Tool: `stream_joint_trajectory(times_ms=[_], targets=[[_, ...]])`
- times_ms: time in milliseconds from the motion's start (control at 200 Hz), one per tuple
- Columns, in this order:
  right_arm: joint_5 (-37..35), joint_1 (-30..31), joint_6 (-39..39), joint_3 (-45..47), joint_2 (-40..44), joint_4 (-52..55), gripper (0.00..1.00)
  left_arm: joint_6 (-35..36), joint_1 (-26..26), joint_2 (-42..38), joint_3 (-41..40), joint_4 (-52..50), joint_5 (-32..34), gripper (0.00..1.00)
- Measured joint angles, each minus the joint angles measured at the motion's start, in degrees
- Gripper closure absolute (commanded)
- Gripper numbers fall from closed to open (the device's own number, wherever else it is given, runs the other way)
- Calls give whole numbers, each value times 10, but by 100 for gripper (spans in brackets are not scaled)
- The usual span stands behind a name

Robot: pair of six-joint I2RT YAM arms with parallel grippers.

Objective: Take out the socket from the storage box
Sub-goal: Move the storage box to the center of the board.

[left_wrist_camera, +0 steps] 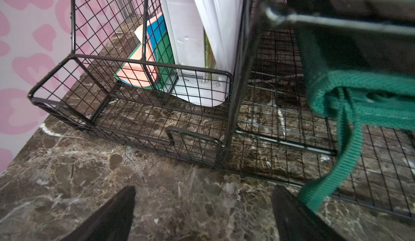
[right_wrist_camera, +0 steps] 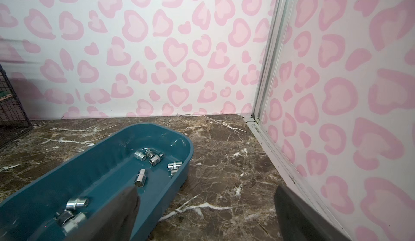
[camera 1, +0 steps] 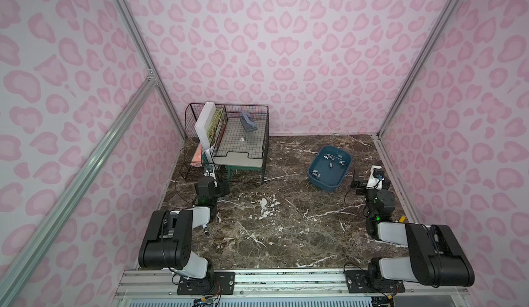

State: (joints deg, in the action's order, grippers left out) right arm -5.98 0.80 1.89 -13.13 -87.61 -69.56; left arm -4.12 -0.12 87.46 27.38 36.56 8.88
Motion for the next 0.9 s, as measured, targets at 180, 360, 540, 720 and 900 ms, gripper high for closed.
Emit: stream_joint_trajectory(times_ms=[180, 360, 540, 720, 900], targets=[[0, 0, 0, 0, 0, 0, 1, 0, 0, 0, 0, 0, 0, 2], [0, 0, 0, 0, 0, 0, 1, 0, 9, 0, 0, 0, -8, 2], [0, 0, 0, 0, 0, 0, 1, -2, 10, 0, 0, 0, -16, 2], [0, 0, 0, 0, 1, 0, 1, 2, 9, -5, 7, -15, -28, 2], [-11, 0, 6, -16, 28, 42, 1, 10, -10, -63, 74, -104, -20, 2]])
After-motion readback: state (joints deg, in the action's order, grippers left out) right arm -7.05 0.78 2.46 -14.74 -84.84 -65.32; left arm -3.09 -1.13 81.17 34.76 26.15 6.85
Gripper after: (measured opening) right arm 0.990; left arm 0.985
